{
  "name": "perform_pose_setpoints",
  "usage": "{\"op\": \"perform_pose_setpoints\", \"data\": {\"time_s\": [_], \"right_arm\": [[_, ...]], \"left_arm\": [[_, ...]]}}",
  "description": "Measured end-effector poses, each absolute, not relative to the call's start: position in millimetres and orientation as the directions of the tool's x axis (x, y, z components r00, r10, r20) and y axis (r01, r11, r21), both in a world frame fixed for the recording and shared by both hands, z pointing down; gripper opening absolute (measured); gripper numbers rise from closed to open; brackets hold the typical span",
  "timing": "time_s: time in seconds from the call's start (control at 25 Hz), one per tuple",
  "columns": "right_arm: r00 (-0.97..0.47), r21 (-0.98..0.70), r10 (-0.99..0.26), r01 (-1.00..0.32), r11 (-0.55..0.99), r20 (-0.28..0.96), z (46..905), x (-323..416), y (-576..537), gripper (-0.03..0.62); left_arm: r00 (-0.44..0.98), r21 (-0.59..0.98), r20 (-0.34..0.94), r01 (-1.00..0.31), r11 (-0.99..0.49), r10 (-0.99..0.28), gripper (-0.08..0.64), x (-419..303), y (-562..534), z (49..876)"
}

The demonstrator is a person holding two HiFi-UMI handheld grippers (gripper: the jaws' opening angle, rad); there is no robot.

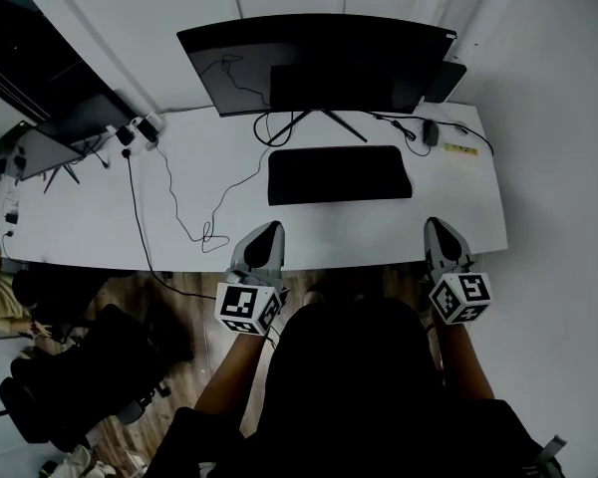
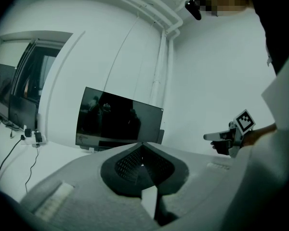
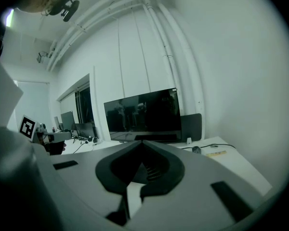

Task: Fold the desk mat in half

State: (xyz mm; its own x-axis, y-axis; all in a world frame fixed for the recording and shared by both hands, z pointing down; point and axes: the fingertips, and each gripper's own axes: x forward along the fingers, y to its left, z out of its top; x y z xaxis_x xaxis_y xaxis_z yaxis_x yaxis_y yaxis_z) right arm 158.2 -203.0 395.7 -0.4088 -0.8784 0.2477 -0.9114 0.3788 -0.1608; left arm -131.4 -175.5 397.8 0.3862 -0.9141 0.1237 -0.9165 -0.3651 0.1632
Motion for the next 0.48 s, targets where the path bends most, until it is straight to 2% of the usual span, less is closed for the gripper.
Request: {"op": "perform_pose_setpoints", "data": {"time_s": [0.48], "right_arm": [[-0.396,-0.130,-0.885,-0.918,0.374,0.247,395.3,142.4,-228.3,0.000]], "left_arm": [[0.407,0.180,0.125,-0.906,-0.383,-0.905,0.021,-128.5,-198.1,409.4]]}}
